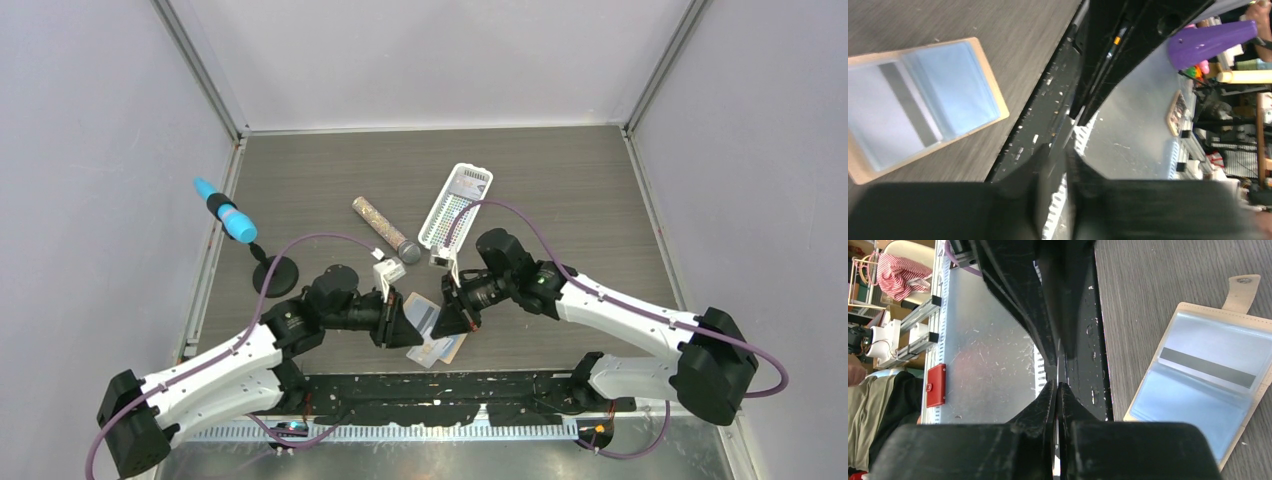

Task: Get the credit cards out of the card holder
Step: Place the credit card in the storage box.

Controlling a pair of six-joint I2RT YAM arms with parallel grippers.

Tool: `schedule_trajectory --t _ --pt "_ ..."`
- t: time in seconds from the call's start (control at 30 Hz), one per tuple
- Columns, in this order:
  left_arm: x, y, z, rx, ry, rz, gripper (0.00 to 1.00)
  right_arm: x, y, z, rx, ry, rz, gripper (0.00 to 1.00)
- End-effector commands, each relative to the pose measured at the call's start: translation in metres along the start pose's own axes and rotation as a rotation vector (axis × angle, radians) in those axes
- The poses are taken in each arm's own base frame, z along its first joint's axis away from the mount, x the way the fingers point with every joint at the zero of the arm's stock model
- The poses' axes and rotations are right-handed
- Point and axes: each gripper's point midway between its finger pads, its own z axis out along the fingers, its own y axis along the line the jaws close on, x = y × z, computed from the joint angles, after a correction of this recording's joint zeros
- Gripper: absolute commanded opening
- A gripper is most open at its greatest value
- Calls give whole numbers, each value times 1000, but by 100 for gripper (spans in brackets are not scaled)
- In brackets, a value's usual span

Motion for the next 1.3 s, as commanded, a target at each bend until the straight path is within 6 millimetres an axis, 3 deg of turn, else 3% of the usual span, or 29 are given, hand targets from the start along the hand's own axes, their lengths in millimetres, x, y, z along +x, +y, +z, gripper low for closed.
schedule_trajectory --t 0.0,0.13,0.33,0.4,0.63,0.8,1.03,1.1,1.27 --pt "-27 5 -11 -96 -96 63 37 -21 4 -6 24 -70 -11 5" --pt "-38 24 -27 -260 -133 105 62 -32 -14 -13 122 -119 59 5" --pt "-46 42 -51 -427 -145 154 79 -44 -66 -47 312 -233 213 5" --pt "-45 44 -56 -453 -130 181 98 -51 -90 -66 417 -298 269 5" --pt "-48 66 -65 -585 -135 181 100 -89 -173 -146 781 -604 415 5" --pt "-49 83 -66 -641 -195 180 100 -122 -226 -185 903 -768 467 5" --pt "-46 96 -69 -694 -220 177 99 -154 -279 -209 936 -941 542 5" --pt "-45 98 -68 -693 -223 175 99 -154 -300 -209 948 -962 579 5" --pt "-40 99 -67 -694 -213 152 99 -165 -329 -210 931 -1035 640 5"
